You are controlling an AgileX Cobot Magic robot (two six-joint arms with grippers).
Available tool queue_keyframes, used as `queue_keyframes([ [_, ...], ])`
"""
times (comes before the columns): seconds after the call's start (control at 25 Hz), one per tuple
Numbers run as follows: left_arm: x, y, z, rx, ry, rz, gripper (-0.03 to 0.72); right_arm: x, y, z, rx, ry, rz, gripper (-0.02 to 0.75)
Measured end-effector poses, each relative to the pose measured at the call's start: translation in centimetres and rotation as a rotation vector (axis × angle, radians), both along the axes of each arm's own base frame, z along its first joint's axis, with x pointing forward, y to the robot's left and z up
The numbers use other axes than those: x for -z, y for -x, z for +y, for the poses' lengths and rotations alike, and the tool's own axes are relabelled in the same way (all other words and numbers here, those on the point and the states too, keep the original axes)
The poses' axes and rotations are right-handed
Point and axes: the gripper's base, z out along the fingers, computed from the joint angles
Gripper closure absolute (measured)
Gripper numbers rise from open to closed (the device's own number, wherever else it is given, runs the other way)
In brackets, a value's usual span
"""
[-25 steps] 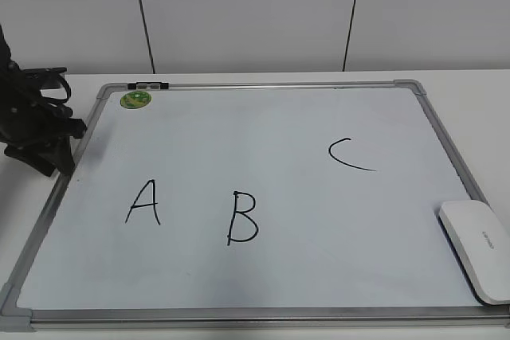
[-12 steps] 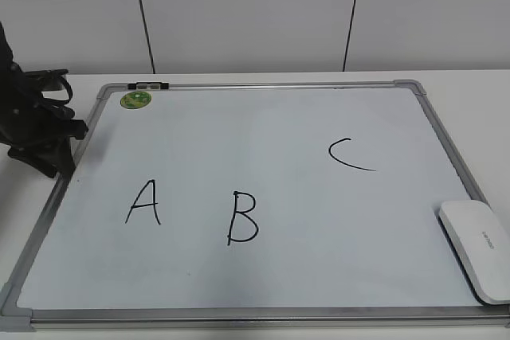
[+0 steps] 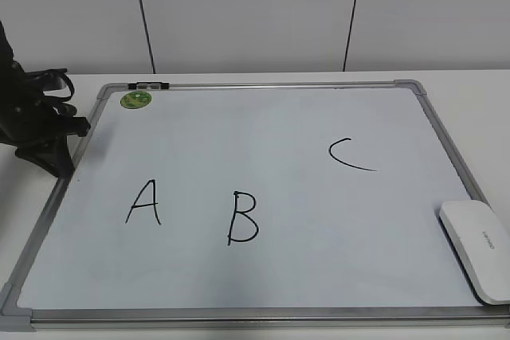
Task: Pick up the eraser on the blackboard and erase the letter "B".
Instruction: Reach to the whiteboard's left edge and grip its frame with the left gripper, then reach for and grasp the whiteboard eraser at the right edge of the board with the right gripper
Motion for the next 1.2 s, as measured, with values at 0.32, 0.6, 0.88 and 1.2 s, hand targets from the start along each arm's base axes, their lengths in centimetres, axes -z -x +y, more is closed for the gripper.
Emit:
queue_keyframes([
  [0.32,0.0,0.0,0.0,0.000,0.000,0.001,0.662,-1.0,-0.4,0.1,-0.012,0.003,0.003,0.237],
  [0.6,0.0,0.0,0.0,0.000,0.000,0.001,0.662,-5.5,-7.1,0.2,-0.042,0.013,0.031,0.237],
  [0.88,0.0,0.0,0.0,0.000,0.000,0.002,0.662,-3.0,-13.1,0.4,-0.052,-0.010,0.343,0.221],
  [1.2,0.0,0.0,0.0,-0.001,0.002,0.002,0.662,1.9,-18.6,1.3,-0.131,-0.081,0.670,0.067],
])
